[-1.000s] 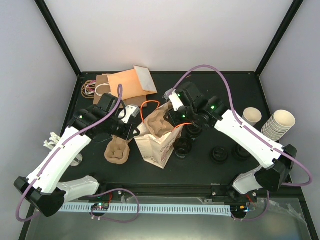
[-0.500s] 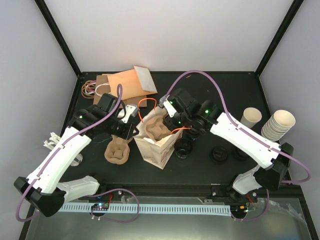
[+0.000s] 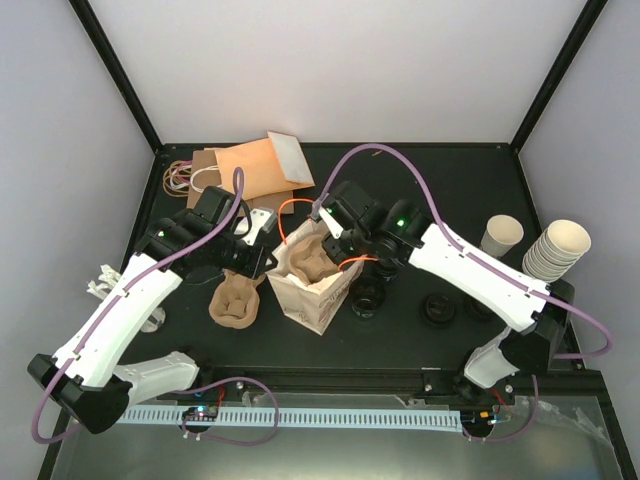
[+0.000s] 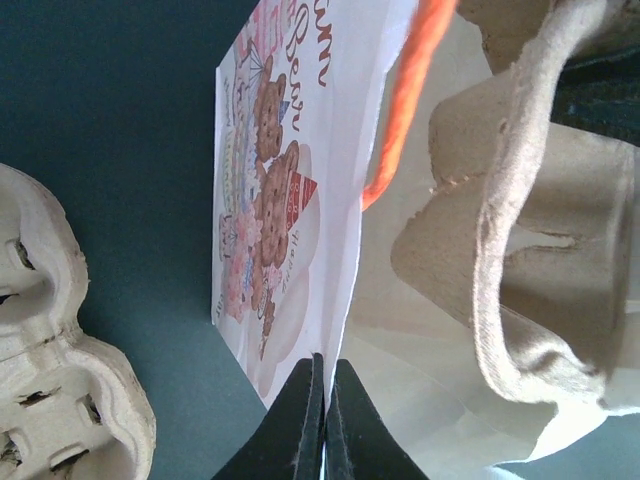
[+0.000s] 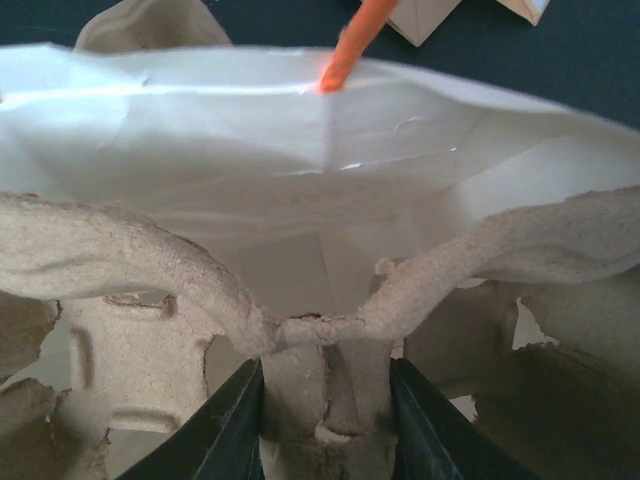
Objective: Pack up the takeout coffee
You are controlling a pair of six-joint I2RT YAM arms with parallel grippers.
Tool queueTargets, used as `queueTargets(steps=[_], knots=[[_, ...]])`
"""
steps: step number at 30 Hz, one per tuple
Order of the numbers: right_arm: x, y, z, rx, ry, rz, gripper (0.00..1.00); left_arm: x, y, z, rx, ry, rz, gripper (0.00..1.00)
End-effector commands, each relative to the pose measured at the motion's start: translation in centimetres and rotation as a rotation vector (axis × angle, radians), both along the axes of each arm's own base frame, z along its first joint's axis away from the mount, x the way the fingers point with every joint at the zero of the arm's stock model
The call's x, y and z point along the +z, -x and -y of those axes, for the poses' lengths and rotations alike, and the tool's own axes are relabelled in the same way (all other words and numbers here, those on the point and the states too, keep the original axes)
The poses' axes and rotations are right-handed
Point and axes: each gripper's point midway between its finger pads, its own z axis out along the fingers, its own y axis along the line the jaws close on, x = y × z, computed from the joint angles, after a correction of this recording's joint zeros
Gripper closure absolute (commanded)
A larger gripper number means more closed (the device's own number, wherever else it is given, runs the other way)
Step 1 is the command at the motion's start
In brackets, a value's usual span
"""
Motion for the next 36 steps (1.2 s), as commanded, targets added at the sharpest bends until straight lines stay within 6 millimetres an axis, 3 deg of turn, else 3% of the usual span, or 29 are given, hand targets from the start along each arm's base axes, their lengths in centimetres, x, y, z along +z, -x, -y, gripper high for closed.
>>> queueTargets(steps=[1, 7, 19, 24, 36], knots=[[0.0, -1.4, 1.5, -0.076, 0.1, 0.044, 0.67, 1.8, -0.1, -0.3, 0.0, 0.015, 0.041, 0.98], [0.5, -2.8, 2.0, -0.165, 0.086, 0.059, 0.67, 1.7, 0.3, -0.5, -0.007, 0.01, 0.041, 0.98], [-0.1, -0.3, -0.3, 0.006, 0.083, 0.022, 0.67, 1.7, -0.1, -0.2, 0.008, 0.026, 0.042, 0.98], [-1.2, 0.4, -0.6, 0.041, 0.108, -0.007, 0.67, 2.0, -0.2, 0.2, 0.0, 0.046, 0.047, 0.98], [-2.9, 0.3, -2.2, 0.067, 0.097, -0.037, 0.67, 2.3, -0.3, 0.8, -0.009, 0.077, 0.041, 0.98]])
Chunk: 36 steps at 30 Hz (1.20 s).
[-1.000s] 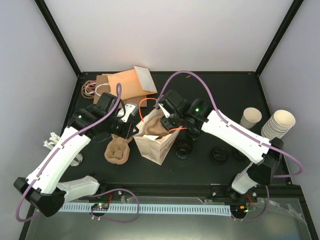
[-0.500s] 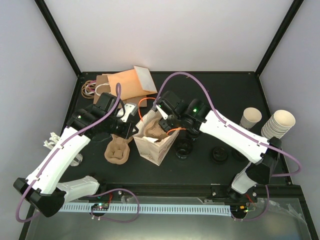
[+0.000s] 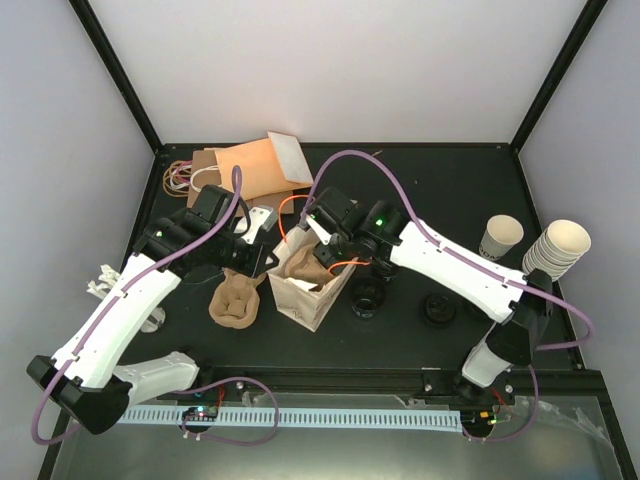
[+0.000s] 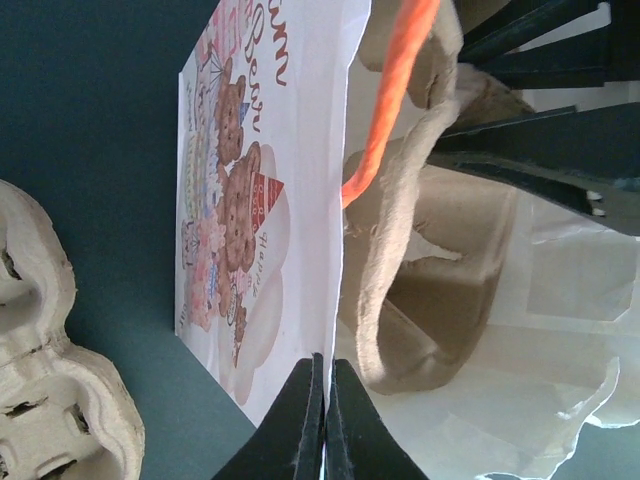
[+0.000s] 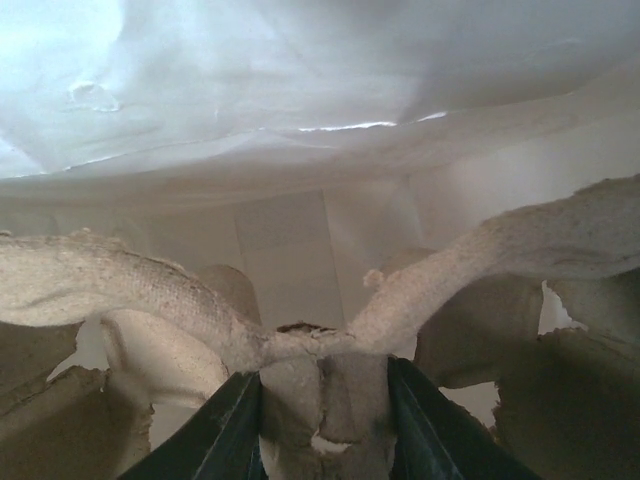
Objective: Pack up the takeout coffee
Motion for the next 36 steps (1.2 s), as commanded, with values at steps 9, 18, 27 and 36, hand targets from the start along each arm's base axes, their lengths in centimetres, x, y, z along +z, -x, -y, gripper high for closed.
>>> queueTargets(steps=[9, 18, 27, 36], knots=[[-1.7, 0.3, -1.0, 0.031, 0.038, -0.048, 0.67, 1.9, -0.3, 0.5, -0.003, 0.059, 0.044, 0.98], [-2.3, 0.5, -1.4, 0.025, 0.045, -0.094, 0.67, 3.2, -0.1, 0.5, -0.018, 0.084, 0.097, 0.82], [-2.0, 0.3, -1.7, 0.022, 0.046, -0.095, 0.67, 6.4, 1.5, -0.2, -0.036, 0.169, 0.264, 0.6], [-2.0, 0.2, -1.8, 0.02, 0.047, -0.094, 0.67, 9.8, 4.4, 1.4, -0.14, 0.232, 0.4, 0.6]])
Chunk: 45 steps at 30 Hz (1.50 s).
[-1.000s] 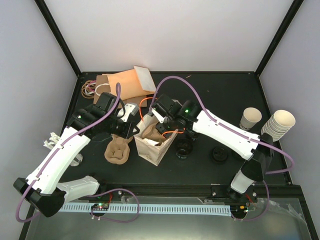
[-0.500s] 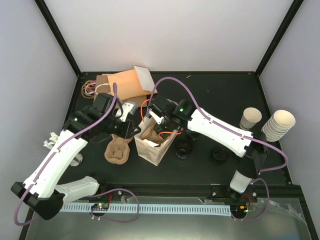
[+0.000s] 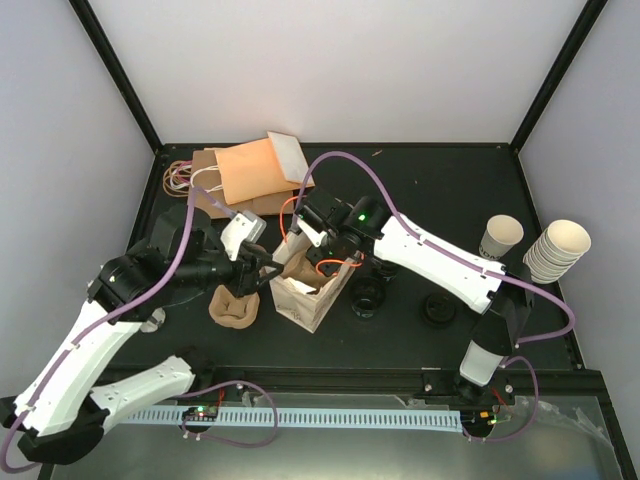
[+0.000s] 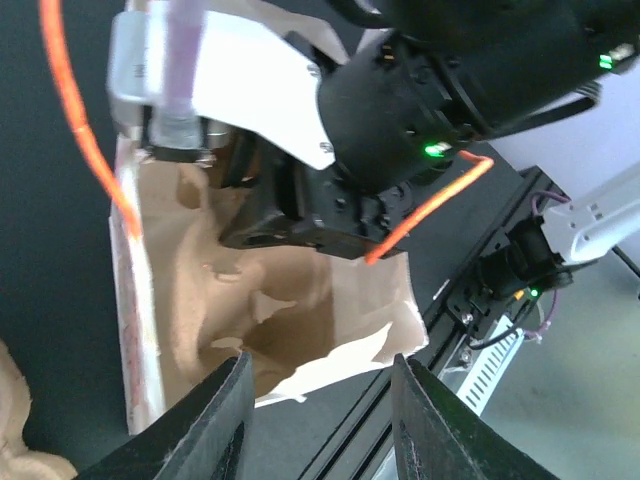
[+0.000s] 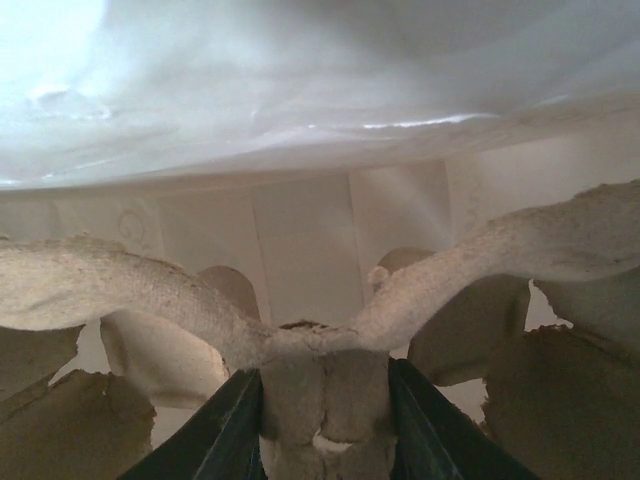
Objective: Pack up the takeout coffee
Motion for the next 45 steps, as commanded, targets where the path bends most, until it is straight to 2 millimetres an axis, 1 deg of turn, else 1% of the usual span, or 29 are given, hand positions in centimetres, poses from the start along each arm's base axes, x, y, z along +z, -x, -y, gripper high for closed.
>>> queueTargets(steps=[1, 7, 11, 20, 22, 27, 29, 34, 37, 41, 45], knots=[[0.2, -0.1, -0.4, -0.007, -0.003, -0.004, 0.67, 3.0, 0.5, 0.7, -0.025, 0.056, 0.127, 0.6], [0.1, -0.1, -0.3, -0.009, 0.001, -0.007, 0.67, 4.9, 2.0, 2.2, -0.11, 0.138, 0.209, 0.58], [0.1, -0.1, -0.3, -0.011, 0.002, -0.008, 0.67, 5.4, 3.0, 3.6, -0.167, 0.166, 0.26, 0.56], [0.2, -0.1, -0.4, -0.01, 0.0, -0.008, 0.66, 5.0, 3.9, 6.0, -0.237, 0.158, 0.381, 0.5], [0.2, 0.0, -0.4, -0.008, -0.001, -0.012, 0.67, 4.7, 4.1, 6.8, -0.261, 0.156, 0.417, 0.51], [0.5, 0.2, -0.7, -0.001, -0.017, -0.024, 0.67, 3.3, 3.4, 8.7, -0.263, 0.084, 0.516, 0.52], [0.5, 0.3, -0.7, -0.001, -0.018, -0.025, 0.67, 2.8, 3.1, 9.1, -0.252, 0.054, 0.557, 0.52], [0.5, 0.4, -0.5, 0.001, -0.014, -0.03, 0.67, 1.9, 1.3, 8.8, -0.17, -0.002, 0.61, 0.51], [0.5, 0.4, -0.5, 0.001, -0.012, -0.028, 0.67, 1.7, 0.1, 8.0, -0.093, -0.036, 0.619, 0.52], [0.6, 0.4, -0.5, 0.003, -0.015, -0.027, 0.67, 1.4, -0.1, 7.8, -0.083, -0.048, 0.627, 0.53], [0.5, 0.4, -0.5, 0.004, -0.015, -0.027, 0.67, 0.8, 0.1, 8.6, -0.118, -0.058, 0.618, 0.56]])
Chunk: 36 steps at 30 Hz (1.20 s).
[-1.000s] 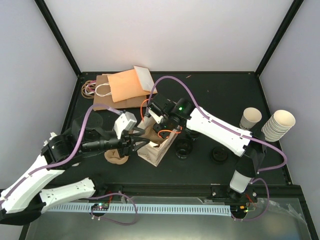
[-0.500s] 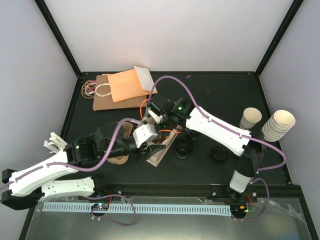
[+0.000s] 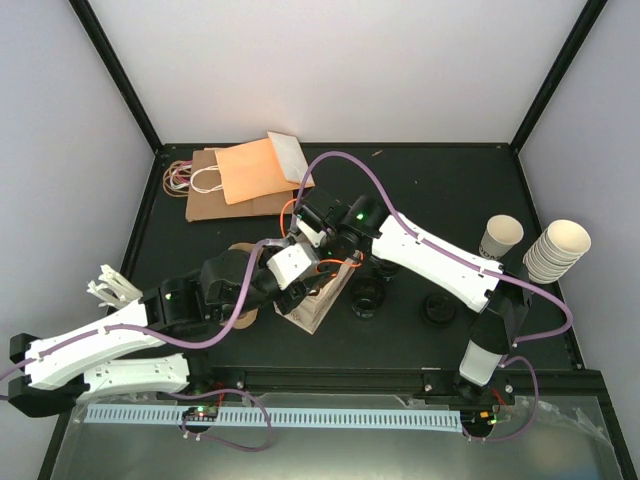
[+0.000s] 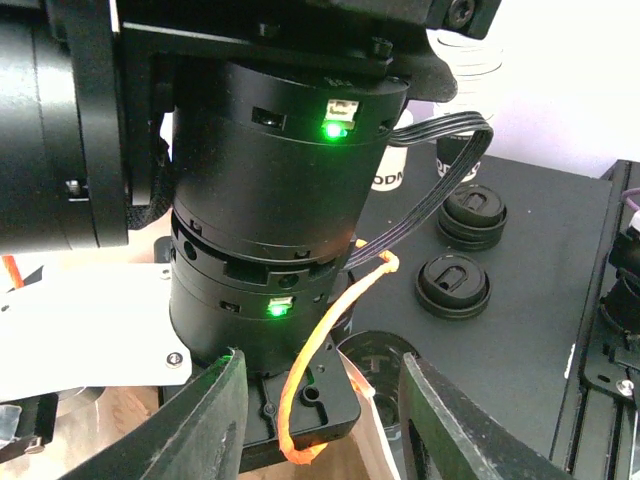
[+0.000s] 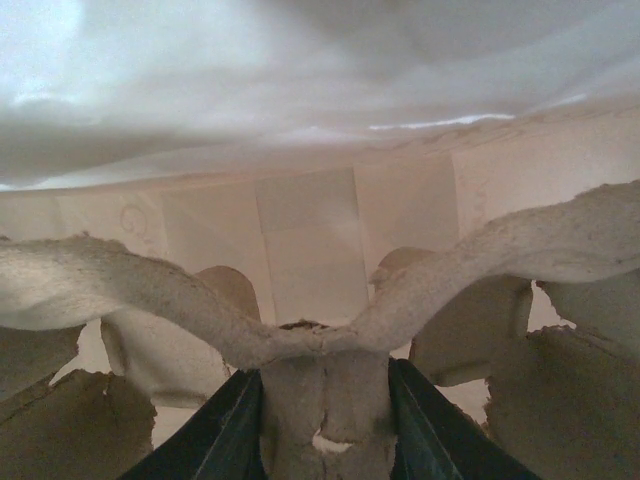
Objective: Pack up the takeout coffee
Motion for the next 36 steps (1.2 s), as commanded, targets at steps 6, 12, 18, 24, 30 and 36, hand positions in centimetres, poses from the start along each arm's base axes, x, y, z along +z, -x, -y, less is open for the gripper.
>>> queueTargets(steps=[6, 12, 18, 24, 30, 36], knots=[[0.6, 0.1, -0.3, -0.002, -0.016, -0.005, 0.67, -0.2, -1.0, 0.9, 0.018, -0.024, 0.014, 0.58], [0.6, 0.1, -0.4, -0.002, -0.016, -0.009, 0.67, -0.3, -1.8, 0.8, 0.041, -0.03, 0.005, 0.59], [0.5, 0.1, -0.4, -0.002, -0.014, -0.008, 0.67, -0.2, -1.7, 0.9, 0.025, -0.027, -0.001, 0.74], [0.5, 0.0, -0.5, -0.004, -0.012, -0.007, 0.67, 0.0, -0.5, 1.7, -0.057, -0.01, -0.017, 0.98], [0.3, -0.1, -0.4, -0.007, -0.002, -0.005, 0.67, 1.5, 2.0, 2.8, -0.21, 0.059, -0.025, 0.98], [0.1, -0.2, -0.4, -0.009, 0.005, -0.007, 0.67, 2.5, 4.4, 3.9, -0.359, 0.112, -0.053, 0.98]])
